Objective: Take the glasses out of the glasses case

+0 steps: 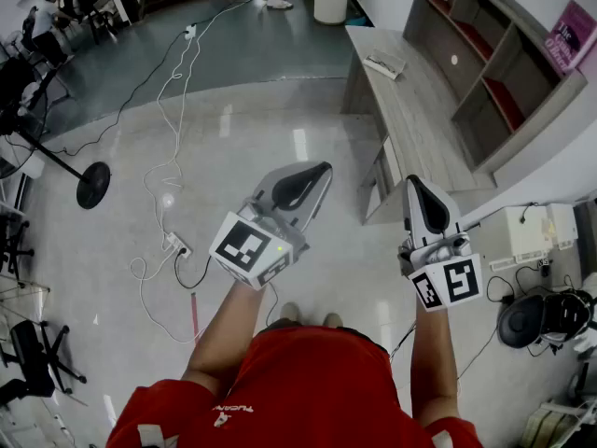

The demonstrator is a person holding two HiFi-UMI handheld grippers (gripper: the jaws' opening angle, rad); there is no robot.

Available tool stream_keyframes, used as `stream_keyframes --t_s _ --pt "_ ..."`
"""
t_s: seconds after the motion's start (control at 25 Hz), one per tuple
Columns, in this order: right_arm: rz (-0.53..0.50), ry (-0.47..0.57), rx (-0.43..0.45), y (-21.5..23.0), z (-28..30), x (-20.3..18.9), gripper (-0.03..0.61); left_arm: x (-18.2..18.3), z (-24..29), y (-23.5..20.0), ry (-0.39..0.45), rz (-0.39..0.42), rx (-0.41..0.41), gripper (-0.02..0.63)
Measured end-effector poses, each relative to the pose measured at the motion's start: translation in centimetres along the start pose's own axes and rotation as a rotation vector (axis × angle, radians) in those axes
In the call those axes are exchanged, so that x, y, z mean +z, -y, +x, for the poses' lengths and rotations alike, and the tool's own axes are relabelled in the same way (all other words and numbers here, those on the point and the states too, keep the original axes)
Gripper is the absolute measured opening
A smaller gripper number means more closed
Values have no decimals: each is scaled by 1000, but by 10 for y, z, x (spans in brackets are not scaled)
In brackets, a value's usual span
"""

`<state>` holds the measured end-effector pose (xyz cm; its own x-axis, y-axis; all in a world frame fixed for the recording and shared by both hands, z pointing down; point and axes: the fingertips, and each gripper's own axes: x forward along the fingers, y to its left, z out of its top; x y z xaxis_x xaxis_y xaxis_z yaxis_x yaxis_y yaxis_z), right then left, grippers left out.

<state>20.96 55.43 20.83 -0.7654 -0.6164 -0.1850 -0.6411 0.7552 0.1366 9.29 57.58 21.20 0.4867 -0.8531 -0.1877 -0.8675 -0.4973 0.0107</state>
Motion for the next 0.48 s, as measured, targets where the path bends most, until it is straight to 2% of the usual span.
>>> stream_keyframes --t_s 0.28,0.48 --pt "43 16 8 -14 15 -2 5 -1 -12 -18 20 5 -10 11" --pt "67 -10 -10 -28 24 -19 5 2 -26 -36 23 3 -14 11"
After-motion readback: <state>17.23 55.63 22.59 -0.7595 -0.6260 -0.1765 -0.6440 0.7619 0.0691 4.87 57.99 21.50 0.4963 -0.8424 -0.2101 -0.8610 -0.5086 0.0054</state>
